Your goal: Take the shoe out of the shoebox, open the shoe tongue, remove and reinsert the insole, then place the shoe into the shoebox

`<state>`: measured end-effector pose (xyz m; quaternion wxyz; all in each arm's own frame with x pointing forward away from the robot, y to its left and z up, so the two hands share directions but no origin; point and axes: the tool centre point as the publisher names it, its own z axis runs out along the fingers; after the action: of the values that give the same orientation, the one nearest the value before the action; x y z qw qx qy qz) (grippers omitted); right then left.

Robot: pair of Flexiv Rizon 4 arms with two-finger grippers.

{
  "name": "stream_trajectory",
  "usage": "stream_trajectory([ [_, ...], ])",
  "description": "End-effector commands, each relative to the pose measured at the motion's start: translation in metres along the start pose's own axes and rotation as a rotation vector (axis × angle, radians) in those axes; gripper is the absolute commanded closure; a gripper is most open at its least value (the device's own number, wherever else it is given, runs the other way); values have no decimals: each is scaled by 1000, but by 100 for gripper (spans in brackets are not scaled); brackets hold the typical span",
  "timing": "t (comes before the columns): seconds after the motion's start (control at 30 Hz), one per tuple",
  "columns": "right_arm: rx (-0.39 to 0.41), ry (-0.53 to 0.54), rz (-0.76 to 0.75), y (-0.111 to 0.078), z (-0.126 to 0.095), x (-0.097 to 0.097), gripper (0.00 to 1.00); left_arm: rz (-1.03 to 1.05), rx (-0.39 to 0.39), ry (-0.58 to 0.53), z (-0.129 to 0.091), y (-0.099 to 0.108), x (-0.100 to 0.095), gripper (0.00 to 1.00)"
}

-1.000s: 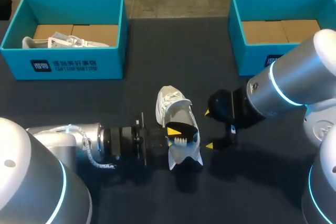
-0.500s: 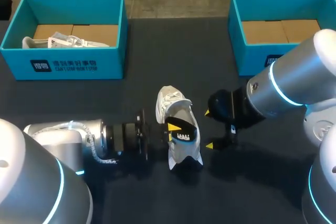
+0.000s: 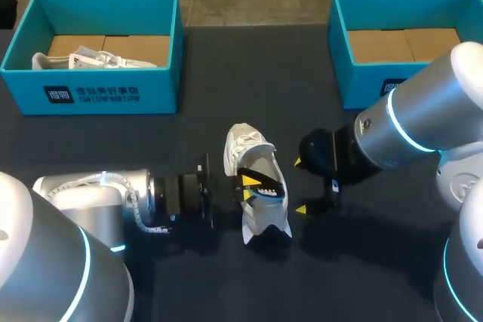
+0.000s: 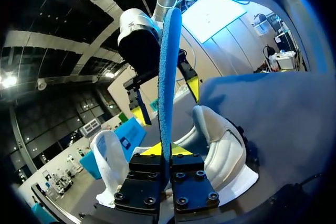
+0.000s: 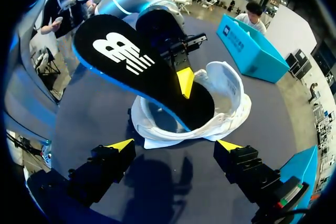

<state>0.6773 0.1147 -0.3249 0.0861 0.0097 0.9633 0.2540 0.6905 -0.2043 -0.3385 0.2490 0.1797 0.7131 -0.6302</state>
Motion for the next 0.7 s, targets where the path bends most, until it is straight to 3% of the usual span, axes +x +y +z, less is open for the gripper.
stream_trajectory([
  [0.03,-1,-2,0,0,1,1,0,1,6,-1,-2,-8,0,82],
  [0.23,-1,-2,0,0,1,1,0,10,9,9,-7,-19,4,64],
  [0.43,-1,-2,0,0,1,1,0,15,33,18,-6,-29,4,69],
  [0.5,-1,-2,0,0,1,1,0,13,37,26,-4,-29,6,72],
  [0.53,-1,-2,0,0,1,1,0,14,33,36,-4,-27,7,79],
  [0.57,-1,-2,0,0,1,1,0,13,32,40,-3,-25,7,100],
  [0.7,-1,-2,0,0,1,1,0,29,3,76,-1,-13,8,100],
])
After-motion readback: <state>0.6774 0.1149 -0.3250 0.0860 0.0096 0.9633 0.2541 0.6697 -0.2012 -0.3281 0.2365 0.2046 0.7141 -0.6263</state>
